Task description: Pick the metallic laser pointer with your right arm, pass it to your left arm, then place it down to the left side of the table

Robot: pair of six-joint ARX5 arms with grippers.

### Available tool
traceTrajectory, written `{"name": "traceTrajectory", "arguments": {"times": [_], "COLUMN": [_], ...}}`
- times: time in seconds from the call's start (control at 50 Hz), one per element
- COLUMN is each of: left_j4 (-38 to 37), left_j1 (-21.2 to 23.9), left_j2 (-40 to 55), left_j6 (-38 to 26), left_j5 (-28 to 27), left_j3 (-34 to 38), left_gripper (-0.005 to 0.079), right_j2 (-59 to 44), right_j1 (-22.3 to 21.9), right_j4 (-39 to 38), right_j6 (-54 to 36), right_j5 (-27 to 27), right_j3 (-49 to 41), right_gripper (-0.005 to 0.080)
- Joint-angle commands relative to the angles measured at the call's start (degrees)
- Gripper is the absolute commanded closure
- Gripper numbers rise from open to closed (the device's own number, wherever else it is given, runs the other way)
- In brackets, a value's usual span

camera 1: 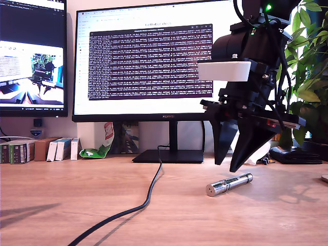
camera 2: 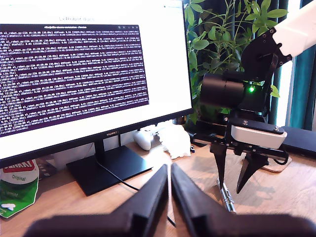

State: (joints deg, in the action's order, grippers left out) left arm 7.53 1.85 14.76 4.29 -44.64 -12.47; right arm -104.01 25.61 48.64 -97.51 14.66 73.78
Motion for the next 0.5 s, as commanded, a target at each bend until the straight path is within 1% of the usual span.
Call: {"name": "traceTrajectory", "arguments": {"times": [0.0, 0.48], "left_j4": [0.17, 0.13], "left_j1": [0.09, 0.09], "left_j2": [0.22, 0.22], "left_j6": [0.2, 0.2], "left_j5": [0.07, 0.07], "left_j3": [-0.31, -0.31], "left_gripper": [0.0762, 0.0762], "right_j2": [0.57, -1.53], "right_j1": [0.11, -0.55], "right_j4": [0.22, -0.7], "right_j6": [0.22, 0.2], "right_j5": [0.44, 0.37], "right_j3": [-0.26, -0.26], "right_gripper": [0.0446, 0.0447]}}
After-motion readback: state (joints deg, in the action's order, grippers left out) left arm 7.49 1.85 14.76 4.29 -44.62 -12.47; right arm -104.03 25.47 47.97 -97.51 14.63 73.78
